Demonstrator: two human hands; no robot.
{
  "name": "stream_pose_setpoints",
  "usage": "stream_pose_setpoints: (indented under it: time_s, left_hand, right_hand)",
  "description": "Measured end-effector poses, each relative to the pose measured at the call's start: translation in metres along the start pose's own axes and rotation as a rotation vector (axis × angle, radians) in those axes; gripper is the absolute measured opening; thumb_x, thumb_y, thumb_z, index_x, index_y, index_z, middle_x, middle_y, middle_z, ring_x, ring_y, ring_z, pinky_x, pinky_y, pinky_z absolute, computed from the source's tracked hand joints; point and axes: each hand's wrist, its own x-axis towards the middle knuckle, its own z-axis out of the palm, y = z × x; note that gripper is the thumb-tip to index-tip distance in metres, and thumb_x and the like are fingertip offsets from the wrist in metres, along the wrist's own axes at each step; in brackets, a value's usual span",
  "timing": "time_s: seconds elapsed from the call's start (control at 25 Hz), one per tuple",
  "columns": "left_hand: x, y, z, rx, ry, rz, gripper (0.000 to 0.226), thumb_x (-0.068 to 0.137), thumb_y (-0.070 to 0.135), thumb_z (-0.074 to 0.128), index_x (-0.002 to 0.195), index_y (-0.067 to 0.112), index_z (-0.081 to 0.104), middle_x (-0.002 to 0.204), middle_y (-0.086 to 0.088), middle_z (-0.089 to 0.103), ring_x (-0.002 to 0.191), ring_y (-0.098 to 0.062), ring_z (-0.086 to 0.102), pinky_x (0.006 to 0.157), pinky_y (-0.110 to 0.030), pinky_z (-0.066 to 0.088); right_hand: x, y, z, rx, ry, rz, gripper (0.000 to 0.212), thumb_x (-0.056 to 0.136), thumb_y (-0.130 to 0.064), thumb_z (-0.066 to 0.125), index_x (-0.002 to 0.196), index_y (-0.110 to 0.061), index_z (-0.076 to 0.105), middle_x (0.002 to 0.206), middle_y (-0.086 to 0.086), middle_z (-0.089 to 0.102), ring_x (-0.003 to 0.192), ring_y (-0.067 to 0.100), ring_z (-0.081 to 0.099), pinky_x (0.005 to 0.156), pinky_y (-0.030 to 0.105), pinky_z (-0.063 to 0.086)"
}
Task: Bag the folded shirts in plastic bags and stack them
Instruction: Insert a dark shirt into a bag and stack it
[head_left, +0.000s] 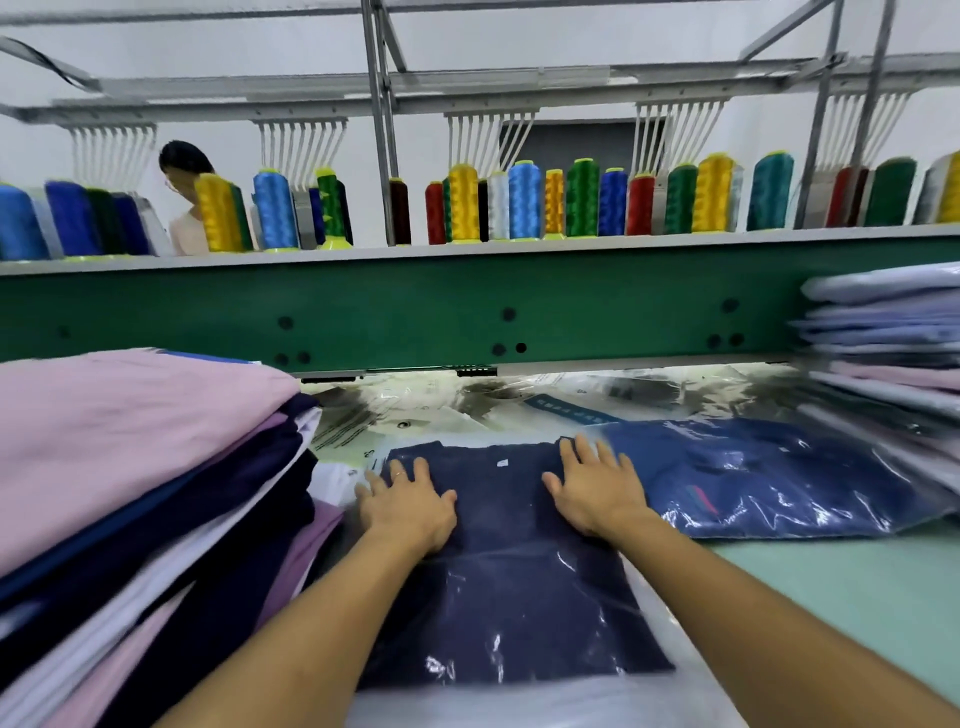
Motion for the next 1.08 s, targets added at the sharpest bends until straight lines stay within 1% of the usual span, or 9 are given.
stream_pose_setpoints:
  time_s: [0.16,0.28,0.36,0.52,0.64,0.8,0.92,1.0,1.08]
  left_hand:
    - [-0.048,0.013,-0.014,-0.121,0.094,0.111,0.063,0.101,0.051,0.035,0.155,0.022,0.022,0.161,-0.009,0.029,0.144,-0.036,0.030,0.117,-0.050,0.024]
    - [-0.087,0.013,-0.007,-0.121,0.134,0.205,0.060,0.101,0.047,0.035,0.156,0.026,0.022,0.162,-0.002,0.028,0.145,-0.034,0.029,0.118,-0.050,0.020]
    - [-0.108,0.004,0.007,-0.136,0.122,0.191,0.060,0.101,0.047,0.034,0.156,0.028,0.020,0.163,0.001,0.025,0.147,-0.034,0.024,0.120,-0.052,0.016]
    - [-0.129,-0.021,0.032,-0.216,0.099,0.110,0.066,0.096,0.063,0.035,0.151,0.028,0.029,0.164,0.001,0.023,0.150,-0.033,0.017,0.120,-0.049,0.017]
    - [-0.137,-0.038,0.038,-0.360,0.197,0.066,0.066,0.091,0.065,0.045,0.144,0.026,0.038,0.158,-0.003,0.033,0.144,-0.031,0.028,0.118,-0.044,0.024]
    - [-0.130,-0.054,0.036,-0.422,0.311,-0.020,0.071,0.082,0.066,0.064,0.134,0.020,0.048,0.138,-0.007,0.053,0.128,-0.031,0.044,0.106,-0.040,0.034]
    - [-0.126,-0.054,0.035,-0.477,0.356,-0.010,0.062,0.079,0.055,0.074,0.125,0.020,0.053,0.122,-0.005,0.062,0.117,-0.029,0.052,0.096,-0.038,0.042]
    - [-0.124,-0.056,0.035,-0.630,0.381,0.022,0.053,0.077,0.042,0.079,0.119,0.020,0.056,0.113,-0.002,0.065,0.108,-0.025,0.059,0.089,-0.036,0.047]
    - [-0.123,-0.063,0.033,-0.822,0.381,0.024,0.042,0.079,0.031,0.077,0.114,0.023,0.055,0.107,0.002,0.066,0.095,-0.016,0.064,0.076,-0.027,0.046]
  right_hand:
    - [-0.051,-0.032,-0.022,0.089,0.005,-0.127,0.063,0.105,-0.047,0.029,0.161,-0.022,0.014,0.168,0.006,0.012,0.154,0.032,0.011,0.122,0.050,0.016]
    - [-0.099,-0.057,-0.021,0.133,-0.031,-0.247,0.060,0.105,-0.048,0.027,0.161,-0.030,0.013,0.169,0.004,0.012,0.154,0.032,0.013,0.122,0.049,0.019]
    - [-0.127,-0.065,-0.007,0.127,-0.070,-0.291,0.058,0.105,-0.051,0.022,0.160,-0.036,0.011,0.169,0.002,0.010,0.154,0.033,0.012,0.122,0.051,0.016]
    - [-0.149,-0.053,0.007,0.071,-0.242,-0.235,0.067,0.095,-0.075,0.017,0.156,-0.051,0.001,0.170,0.001,-0.004,0.155,0.037,-0.006,0.121,0.060,-0.004]
    - [-0.152,-0.035,-0.001,0.010,-0.369,-0.186,0.074,0.084,-0.087,0.017,0.149,-0.063,-0.009,0.168,-0.003,-0.016,0.154,0.034,-0.016,0.118,0.064,-0.006]
    - [-0.145,-0.005,-0.010,-0.037,-0.443,-0.166,0.067,0.091,-0.080,0.017,0.151,-0.061,-0.008,0.167,-0.004,-0.021,0.154,0.033,-0.017,0.119,0.066,0.001]
    - [-0.140,0.008,-0.008,-0.095,-0.423,-0.199,0.064,0.098,-0.071,0.014,0.156,-0.052,-0.004,0.167,0.001,-0.021,0.153,0.037,-0.017,0.121,0.062,0.005]
    - [-0.135,0.011,-0.004,-0.082,-0.418,-0.191,0.064,0.098,-0.071,0.016,0.156,-0.053,-0.004,0.167,0.004,-0.021,0.154,0.036,-0.016,0.122,0.060,0.004]
    - [-0.129,0.012,-0.002,-0.059,-0.416,-0.193,0.065,0.097,-0.073,0.017,0.155,-0.055,-0.005,0.168,0.004,-0.019,0.154,0.034,-0.015,0.122,0.058,0.003]
